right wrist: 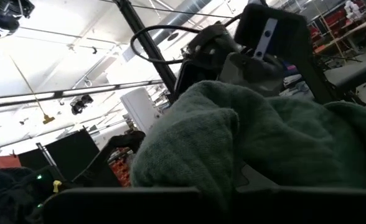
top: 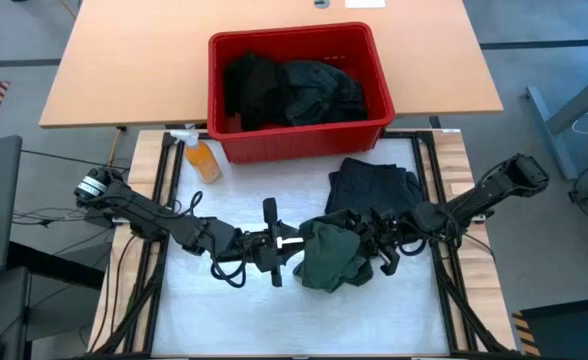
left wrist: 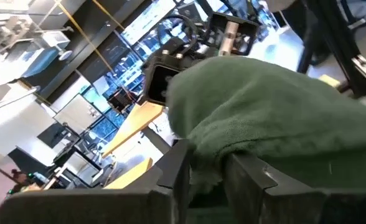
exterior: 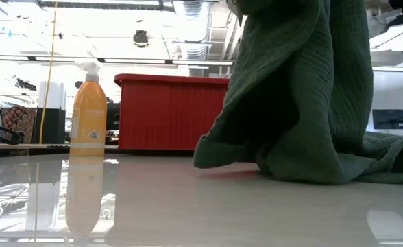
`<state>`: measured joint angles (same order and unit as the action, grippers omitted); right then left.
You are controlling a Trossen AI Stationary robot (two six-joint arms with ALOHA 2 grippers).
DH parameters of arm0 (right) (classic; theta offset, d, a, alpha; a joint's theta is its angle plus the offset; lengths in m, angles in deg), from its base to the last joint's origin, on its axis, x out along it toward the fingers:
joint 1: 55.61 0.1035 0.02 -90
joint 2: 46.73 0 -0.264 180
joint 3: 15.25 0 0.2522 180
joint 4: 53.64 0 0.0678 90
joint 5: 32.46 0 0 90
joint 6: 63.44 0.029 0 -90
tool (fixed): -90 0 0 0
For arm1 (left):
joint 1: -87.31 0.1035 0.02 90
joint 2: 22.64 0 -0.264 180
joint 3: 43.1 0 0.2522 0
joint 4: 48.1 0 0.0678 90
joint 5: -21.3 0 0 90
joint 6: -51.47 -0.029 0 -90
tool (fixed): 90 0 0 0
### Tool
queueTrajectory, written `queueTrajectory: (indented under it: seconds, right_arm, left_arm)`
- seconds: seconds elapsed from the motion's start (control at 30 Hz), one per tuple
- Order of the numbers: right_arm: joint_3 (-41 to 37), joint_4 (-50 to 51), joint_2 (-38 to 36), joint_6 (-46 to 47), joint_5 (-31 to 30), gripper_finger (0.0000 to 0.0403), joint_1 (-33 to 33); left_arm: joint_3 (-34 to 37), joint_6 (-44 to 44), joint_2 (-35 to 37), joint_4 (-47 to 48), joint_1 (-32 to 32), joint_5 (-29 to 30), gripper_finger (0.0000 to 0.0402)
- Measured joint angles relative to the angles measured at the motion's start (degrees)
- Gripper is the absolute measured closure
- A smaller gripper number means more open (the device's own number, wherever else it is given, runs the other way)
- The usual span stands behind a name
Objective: Fold Laundry from Bin
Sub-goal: Fold the green polo shirt from the bin
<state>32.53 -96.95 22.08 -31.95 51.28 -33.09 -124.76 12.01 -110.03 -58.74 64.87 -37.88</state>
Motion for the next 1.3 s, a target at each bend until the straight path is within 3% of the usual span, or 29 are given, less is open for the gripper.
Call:
queueTrajectory:
  seconds: [0.13,0.33,0.53,0.67,0.83,0.93,1.1,1.3]
  right_arm:
    - [0.0,0.0,0.0,2.0,0.3,0.0366,-0.1]
    - [0.0,0.1,0.0,4.1,-2.1,0.029,-0.8]
    - [0.0,0.2,-0.1,4.1,-0.3,0.0212,-5.7]
    - [0.0,5.5,-1.6,7.1,5.0,0.0182,-11.2]
    - [0.0,18.9,-4.5,11.3,12.8,0.0177,-16.3]
    - [0.0,27.2,-6.0,12.2,16.7,0.0181,-18.1]
    - [0.0,40.2,-8.1,11.7,18.2,0.019,-18.6]
    - [0.0,57.8,-9.0,12.5,18.4,0.0197,-15.1]
  left_arm:
    - [-2.5,4.2,0.0,1.7,-0.4,1.8,0.0391]
    - [-11.1,2.7,0.0,7.2,-3.0,4.1,0.0401]
    - [-24.6,8.0,0.0,36.7,-7.3,15.0,0.0401]
    - [-32.5,19.0,0.1,56.9,-9.8,20.3,0.0401]
    - [-38.8,36.2,0.1,80.7,-12.6,24.5,0.0401]
    - [-40.4,48.3,0.1,93.6,-13.9,22.5,0.0401]
    - [-40.4,68.7,0.1,112.3,-15.7,17.1,0.0401]
    - [-37.6,76.2,0.6,114.2,-17.8,11.5,0.0401]
